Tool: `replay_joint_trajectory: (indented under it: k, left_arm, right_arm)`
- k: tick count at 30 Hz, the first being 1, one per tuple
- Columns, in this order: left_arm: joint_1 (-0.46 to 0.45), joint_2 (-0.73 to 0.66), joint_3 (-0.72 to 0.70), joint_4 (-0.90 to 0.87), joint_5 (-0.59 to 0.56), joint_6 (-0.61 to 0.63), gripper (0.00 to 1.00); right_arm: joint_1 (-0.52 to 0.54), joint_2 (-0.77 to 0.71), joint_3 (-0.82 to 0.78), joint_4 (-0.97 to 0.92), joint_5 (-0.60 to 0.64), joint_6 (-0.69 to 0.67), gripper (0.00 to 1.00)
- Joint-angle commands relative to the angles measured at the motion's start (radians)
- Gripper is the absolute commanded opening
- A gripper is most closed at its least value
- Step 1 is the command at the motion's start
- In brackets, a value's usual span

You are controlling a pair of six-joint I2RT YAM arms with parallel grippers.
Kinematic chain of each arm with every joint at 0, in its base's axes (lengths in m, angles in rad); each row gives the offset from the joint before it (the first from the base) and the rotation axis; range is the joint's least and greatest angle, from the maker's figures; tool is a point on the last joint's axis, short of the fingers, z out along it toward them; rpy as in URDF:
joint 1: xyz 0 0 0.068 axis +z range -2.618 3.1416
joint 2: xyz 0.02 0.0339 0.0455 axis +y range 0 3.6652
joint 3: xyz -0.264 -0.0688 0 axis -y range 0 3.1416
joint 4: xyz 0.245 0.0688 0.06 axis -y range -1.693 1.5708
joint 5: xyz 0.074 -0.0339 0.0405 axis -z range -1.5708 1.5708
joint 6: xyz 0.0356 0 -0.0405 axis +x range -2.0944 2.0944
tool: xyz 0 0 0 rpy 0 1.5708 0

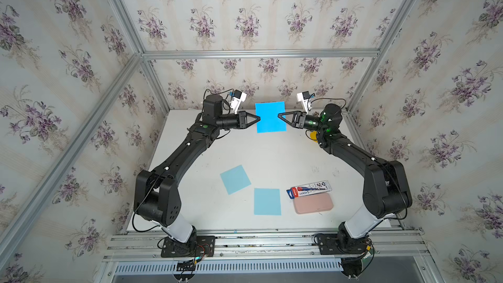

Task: Fold the square paper along the opposite sides
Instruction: Pick up the paper from the center of the board.

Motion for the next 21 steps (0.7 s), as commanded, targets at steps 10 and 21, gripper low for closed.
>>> replay_joint_trajectory:
  k: [10,21]
  left_arm:
    - [-0.036,-0.099,0.041,-0.194,-0.070,0.217,0.00]
    - [-0.108,-0.130,0.085,-0.216,0.019,0.268,0.00]
  right_arm:
    - [-0.057,-0.021,-0.010,-0.101,0.063,-0.113,0.38]
    - [-0.036,0.065,0.011,-0.196,0.205,-0.198,0.51]
